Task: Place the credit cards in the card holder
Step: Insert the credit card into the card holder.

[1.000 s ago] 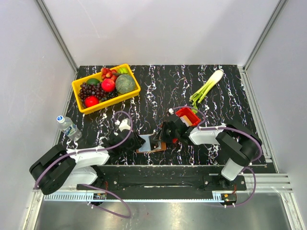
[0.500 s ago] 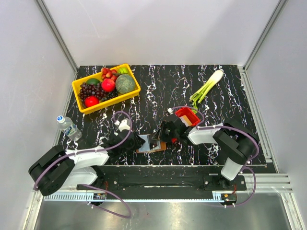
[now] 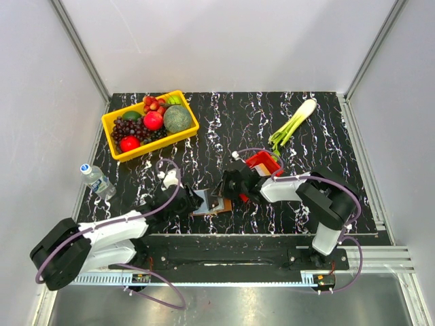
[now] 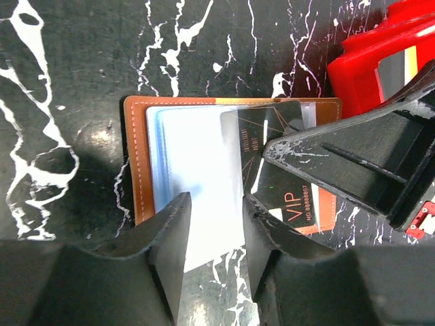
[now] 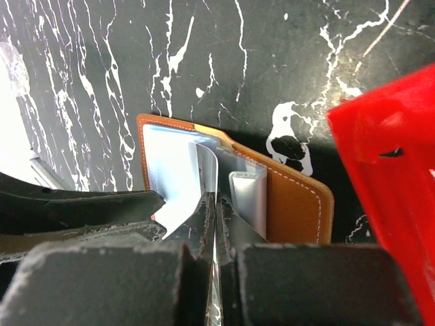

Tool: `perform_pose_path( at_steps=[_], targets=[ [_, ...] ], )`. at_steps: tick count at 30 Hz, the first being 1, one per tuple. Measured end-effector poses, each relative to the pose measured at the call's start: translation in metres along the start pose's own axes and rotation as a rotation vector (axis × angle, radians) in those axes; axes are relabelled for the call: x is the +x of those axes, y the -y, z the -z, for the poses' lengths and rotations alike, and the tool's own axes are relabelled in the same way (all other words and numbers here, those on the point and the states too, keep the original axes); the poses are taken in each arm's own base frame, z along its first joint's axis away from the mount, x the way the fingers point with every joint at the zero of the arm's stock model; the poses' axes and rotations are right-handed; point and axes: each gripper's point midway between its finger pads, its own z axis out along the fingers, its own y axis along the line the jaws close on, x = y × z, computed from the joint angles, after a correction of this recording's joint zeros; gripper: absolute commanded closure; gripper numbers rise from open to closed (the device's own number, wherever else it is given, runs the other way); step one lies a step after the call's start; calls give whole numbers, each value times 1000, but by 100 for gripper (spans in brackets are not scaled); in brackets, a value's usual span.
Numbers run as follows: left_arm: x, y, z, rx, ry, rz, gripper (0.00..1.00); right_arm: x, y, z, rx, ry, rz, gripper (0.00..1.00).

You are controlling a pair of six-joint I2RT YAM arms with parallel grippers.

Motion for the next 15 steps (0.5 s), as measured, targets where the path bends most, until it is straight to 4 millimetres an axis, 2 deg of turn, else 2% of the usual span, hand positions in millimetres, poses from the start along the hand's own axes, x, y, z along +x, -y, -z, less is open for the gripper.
perform_pose_path(
  at_steps=[2, 9, 15],
  targets=[
    [-3, -4, 4, -14, 10, -5, 48, -2, -3, -1, 19, 6, 19, 95],
    [-8, -38, 15, -97, 50, 16, 47, -1, -7, -2, 74, 19, 87, 91],
    [-11, -38, 9, -63, 71, 49, 59, -1, -8, -2, 88, 11, 115, 87]
  ],
)
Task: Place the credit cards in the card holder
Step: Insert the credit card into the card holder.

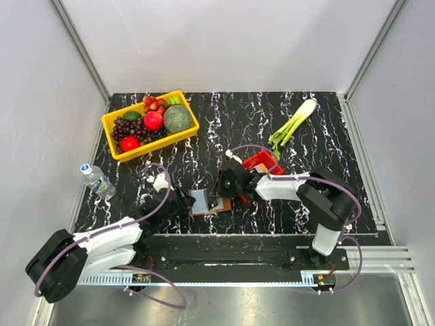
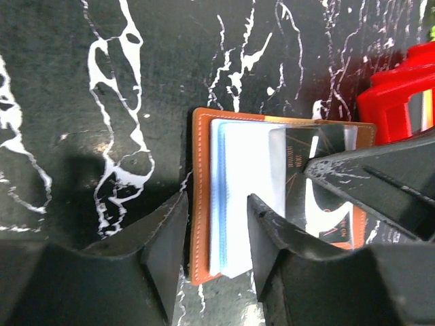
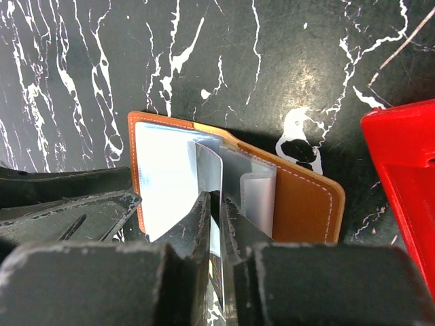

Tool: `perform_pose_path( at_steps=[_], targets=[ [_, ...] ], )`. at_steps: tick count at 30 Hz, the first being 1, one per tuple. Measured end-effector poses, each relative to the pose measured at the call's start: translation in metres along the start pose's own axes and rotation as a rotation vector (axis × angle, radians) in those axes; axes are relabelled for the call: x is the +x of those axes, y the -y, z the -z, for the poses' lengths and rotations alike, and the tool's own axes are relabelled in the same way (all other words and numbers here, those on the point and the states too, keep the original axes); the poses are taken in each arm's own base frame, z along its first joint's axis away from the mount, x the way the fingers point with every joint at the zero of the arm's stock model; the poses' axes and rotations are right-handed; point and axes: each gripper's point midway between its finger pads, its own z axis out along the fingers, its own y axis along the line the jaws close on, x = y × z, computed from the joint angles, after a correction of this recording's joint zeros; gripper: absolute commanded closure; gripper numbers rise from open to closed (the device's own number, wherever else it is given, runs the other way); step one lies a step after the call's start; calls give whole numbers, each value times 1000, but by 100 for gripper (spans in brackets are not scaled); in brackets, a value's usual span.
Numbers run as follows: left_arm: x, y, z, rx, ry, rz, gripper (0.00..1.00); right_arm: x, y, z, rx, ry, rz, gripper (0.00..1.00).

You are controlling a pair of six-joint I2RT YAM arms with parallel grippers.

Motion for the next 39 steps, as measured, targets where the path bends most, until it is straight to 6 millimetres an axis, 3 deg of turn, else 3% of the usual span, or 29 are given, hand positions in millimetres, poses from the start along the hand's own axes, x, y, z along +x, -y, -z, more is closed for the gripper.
perform_pose_path(
  at_steps=[7, 13, 15, 20, 28, 35, 37, 39],
  targets=[
    [4, 5, -10, 43, -8, 18, 77, 0, -1, -5, 10, -14, 11, 87],
    [5, 6, -11, 60, -2, 29, 100, 0, -2, -7, 11, -24, 14, 86],
    [6, 5, -11, 60, -3, 34, 100, 0, -3, -8, 9, -27, 15, 84],
    [7, 5, -10, 63, -6, 36, 100, 2, -3, -9, 6, -40, 17, 62],
    [12, 8, -8, 78, -34, 39, 100, 5, -1, 0, 18, -45, 32, 48],
    [15, 9, -7, 84, -48, 44, 100, 6, 9, 12, 79, -43, 71, 48],
    [15, 9, -7, 83, -49, 44, 100, 6, 11, 14, 89, -44, 78, 62],
    [15, 9, -7, 84, -49, 44, 100, 7, 14, 15, 103, -48, 89, 66]
  ],
)
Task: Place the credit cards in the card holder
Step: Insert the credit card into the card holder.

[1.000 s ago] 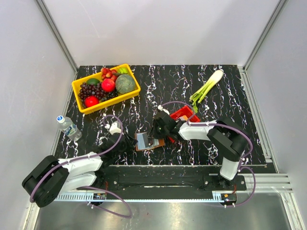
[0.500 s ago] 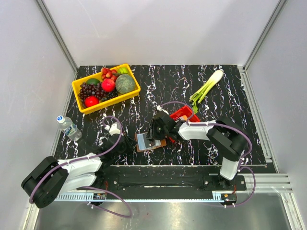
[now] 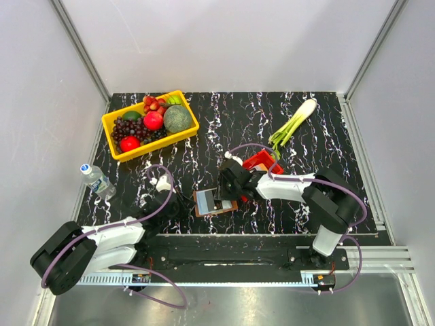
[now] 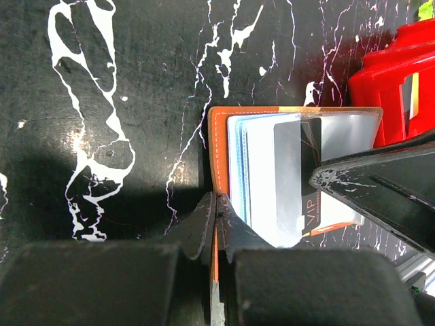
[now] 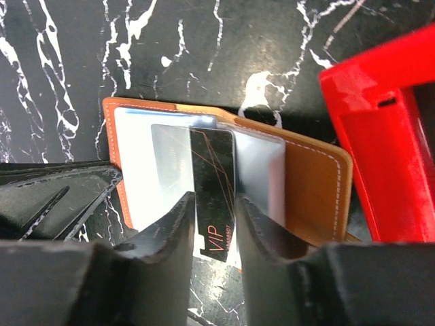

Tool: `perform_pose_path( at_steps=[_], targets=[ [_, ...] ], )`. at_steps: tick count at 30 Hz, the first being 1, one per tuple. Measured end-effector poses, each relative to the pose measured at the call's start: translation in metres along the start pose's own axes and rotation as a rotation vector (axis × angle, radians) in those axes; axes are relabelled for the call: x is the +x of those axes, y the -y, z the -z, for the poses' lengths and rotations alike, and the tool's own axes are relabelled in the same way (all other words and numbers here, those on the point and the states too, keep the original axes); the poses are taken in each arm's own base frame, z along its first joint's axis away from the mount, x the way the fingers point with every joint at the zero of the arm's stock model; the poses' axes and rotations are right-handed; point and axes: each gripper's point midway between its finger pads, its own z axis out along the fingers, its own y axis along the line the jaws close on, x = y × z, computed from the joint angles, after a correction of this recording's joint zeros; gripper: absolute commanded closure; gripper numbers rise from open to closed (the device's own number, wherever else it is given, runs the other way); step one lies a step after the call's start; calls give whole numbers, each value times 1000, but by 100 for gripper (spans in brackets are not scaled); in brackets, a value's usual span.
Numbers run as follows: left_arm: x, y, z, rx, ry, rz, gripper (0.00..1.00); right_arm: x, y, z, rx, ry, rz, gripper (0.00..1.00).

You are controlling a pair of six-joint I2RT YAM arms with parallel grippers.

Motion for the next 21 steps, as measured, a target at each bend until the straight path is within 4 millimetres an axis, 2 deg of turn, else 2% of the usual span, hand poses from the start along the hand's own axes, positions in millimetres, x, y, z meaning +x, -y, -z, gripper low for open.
perform_pose_path(
  at_steps=[5, 8, 11, 17, 21],
  targets=[
    [0, 0, 0, 0, -1, -1, 100, 3, 5, 1, 21, -11, 8, 70],
    [1, 1, 0, -2, -5, -2, 100, 5, 5, 1, 15, -23, 11, 80],
    [1, 1, -1, 2, -8, -2, 100, 9, 3, -2, 0, -42, 15, 86],
    [1, 3, -2, 8, -10, -4, 100, 12, -5, -2, -45, -60, 26, 87],
    [1, 3, -2, 9, -10, -5, 100, 12, -10, -4, -75, -65, 34, 83]
  ],
)
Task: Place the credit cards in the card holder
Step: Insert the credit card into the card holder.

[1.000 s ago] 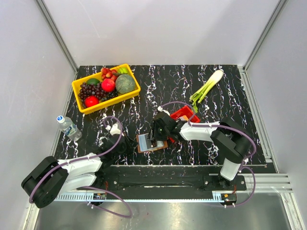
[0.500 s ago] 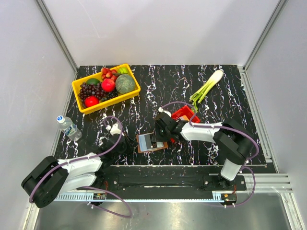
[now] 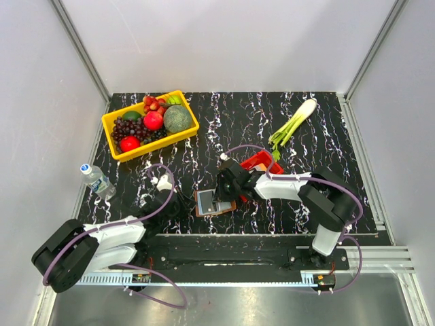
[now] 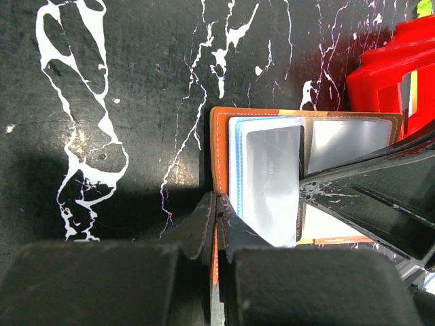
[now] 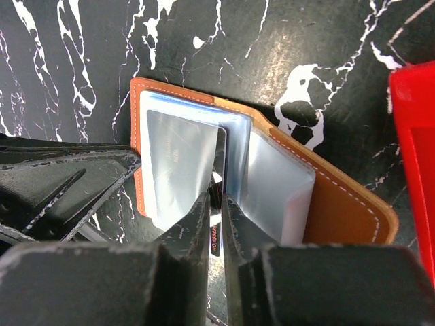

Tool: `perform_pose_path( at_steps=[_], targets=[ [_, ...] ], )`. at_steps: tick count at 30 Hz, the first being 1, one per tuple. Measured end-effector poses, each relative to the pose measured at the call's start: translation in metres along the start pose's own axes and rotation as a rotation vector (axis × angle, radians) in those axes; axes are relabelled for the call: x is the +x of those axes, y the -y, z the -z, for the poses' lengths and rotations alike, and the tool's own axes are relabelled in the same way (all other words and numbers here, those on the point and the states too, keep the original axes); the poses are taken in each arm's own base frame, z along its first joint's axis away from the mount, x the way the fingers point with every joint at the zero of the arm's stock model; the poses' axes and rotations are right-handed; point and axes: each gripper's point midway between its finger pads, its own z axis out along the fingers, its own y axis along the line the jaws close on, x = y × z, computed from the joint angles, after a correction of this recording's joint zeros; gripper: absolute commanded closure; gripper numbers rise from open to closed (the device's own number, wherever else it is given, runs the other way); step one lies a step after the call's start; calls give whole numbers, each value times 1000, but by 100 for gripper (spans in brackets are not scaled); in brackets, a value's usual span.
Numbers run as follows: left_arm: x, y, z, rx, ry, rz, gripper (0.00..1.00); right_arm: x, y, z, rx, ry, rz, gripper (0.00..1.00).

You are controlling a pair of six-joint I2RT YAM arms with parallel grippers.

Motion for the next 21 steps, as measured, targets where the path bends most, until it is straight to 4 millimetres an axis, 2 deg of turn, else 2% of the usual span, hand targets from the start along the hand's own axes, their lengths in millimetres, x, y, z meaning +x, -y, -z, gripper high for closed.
perform_pose_path(
  at_steps=[6, 13, 18, 21],
  targets=[
    [0, 0, 0, 0, -1, -1, 100, 2, -3, -4, -25, -13, 2, 78],
    [0, 0, 0, -5, -1, -6, 100, -3, -2, -1, -20, 12, 7, 58],
    [-1, -3, 5, -23, -7, -18, 100, -17, -7, 21, -15, 71, 62, 53],
    [-1, -5, 7, -38, -13, -31, 100, -33, -14, 41, -24, 128, 108, 49]
  ],
)
